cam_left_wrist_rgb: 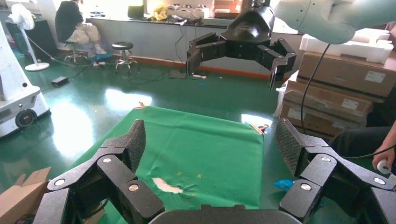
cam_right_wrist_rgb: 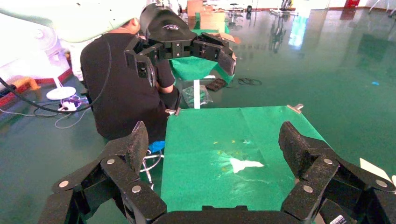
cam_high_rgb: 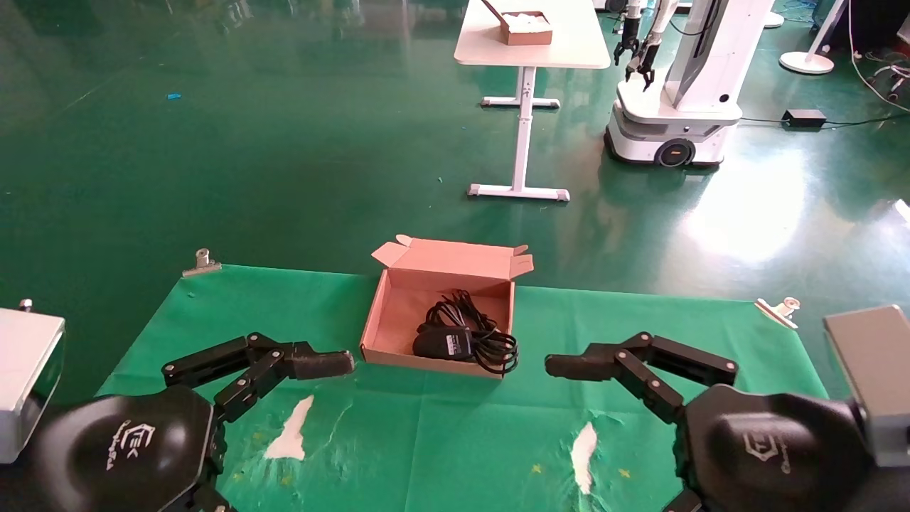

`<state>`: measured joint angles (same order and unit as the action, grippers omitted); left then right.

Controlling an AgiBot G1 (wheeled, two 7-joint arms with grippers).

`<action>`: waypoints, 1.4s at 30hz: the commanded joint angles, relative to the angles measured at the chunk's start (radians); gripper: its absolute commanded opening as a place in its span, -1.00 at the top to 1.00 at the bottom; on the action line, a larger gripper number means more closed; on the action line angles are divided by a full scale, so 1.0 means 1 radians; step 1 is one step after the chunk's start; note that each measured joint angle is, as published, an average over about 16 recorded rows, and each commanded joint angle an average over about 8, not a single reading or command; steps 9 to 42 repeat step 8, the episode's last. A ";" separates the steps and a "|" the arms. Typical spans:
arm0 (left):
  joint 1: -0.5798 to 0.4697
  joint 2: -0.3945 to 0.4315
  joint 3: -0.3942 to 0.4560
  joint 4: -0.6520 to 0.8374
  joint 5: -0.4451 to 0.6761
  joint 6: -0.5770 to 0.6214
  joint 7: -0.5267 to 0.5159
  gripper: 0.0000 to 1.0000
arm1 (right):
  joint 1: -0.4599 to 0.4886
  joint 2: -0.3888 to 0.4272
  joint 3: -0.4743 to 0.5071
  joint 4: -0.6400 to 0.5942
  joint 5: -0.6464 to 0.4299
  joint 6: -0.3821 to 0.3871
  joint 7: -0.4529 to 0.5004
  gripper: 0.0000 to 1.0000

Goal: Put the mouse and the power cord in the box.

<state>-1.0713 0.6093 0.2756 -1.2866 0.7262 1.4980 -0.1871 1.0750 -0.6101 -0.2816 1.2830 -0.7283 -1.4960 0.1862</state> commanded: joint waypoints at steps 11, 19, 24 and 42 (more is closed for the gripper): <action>-0.003 0.002 0.004 0.003 0.004 -0.003 -0.001 -1.00 | 0.000 0.000 0.000 0.000 0.000 0.000 0.000 -1.00; -0.003 0.002 0.004 0.003 0.004 -0.003 -0.001 -1.00 | 0.000 0.000 0.000 0.000 0.000 0.000 0.000 -1.00; -0.003 0.002 0.004 0.003 0.004 -0.003 -0.001 -1.00 | 0.000 0.000 0.000 0.000 0.000 0.000 0.000 -1.00; -0.003 0.002 0.004 0.003 0.004 -0.003 -0.001 -1.00 | 0.000 0.000 0.000 0.000 0.000 0.000 0.000 -1.00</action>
